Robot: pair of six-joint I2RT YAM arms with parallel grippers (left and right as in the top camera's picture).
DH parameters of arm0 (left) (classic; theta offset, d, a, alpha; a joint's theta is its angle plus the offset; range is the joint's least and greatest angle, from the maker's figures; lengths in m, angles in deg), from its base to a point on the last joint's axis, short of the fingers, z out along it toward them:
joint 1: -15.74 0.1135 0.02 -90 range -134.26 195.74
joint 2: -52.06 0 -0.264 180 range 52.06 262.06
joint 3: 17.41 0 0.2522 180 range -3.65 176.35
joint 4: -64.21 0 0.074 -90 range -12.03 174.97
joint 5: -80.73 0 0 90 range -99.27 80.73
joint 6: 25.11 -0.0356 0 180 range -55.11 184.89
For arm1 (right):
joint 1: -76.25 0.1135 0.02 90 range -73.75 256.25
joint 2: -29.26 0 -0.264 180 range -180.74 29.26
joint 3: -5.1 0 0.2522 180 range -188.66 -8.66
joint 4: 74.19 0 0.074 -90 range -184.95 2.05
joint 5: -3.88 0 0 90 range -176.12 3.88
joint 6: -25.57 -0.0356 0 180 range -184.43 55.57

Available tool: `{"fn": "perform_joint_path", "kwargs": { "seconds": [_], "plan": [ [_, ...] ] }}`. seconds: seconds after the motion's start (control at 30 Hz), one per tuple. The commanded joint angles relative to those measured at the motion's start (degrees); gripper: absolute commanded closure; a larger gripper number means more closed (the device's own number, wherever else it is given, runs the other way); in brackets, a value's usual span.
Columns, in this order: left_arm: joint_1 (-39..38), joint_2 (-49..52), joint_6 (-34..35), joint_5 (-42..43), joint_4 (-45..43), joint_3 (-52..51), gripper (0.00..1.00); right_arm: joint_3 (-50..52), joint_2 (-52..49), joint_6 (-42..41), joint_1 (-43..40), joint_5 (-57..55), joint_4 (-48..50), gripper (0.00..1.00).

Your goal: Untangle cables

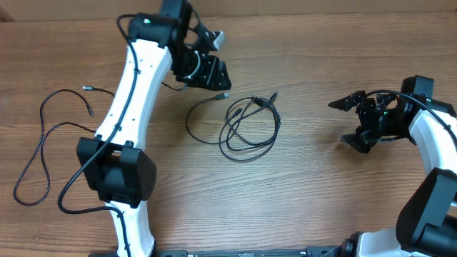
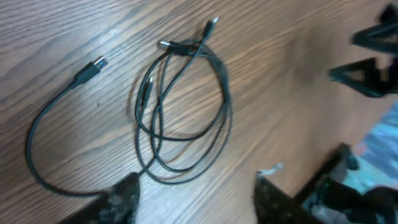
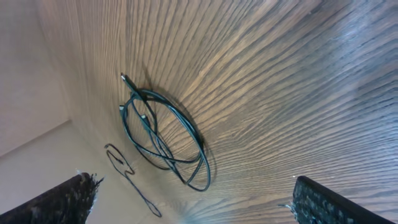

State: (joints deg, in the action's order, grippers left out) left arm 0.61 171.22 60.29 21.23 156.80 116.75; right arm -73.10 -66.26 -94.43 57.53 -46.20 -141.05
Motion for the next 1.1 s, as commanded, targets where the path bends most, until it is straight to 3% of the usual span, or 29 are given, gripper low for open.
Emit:
{"fn": "perform_joint_path", "kwargs": {
  "seconds": [0.0,0.23,0.33,0.87,1.07],
  "plan": [
    [-2.5,-0.3,0.6,-7.7,-1.3,-1.6,0.34,0.3,0.2,0.1,0.0,-3.4,0.2,0.00],
    [-5.9,-0.3,3.6,-14.7,-6.2,-6.5,0.34,0.3,0.2,0.1,0.0,-9.9,-1.5,0.00],
    [-6.6,-0.3,4.1,-14.7,-8.8,-9.3,0.47,0.3,0.2,0.1,0.0,-9.9,-1.6,0.00],
    [-6.8,-0.3,16.7,-14.2,-32.2,-31.6,0.50,0.3,0.2,0.1,0.0,-9.9,-1.9,0.00],
    [-7.0,-0.3,17.6,-12.7,-39.1,-36.1,0.51,0.3,0.2,0.1,0.0,-9.9,-1.9,0.00]
  ]
}}
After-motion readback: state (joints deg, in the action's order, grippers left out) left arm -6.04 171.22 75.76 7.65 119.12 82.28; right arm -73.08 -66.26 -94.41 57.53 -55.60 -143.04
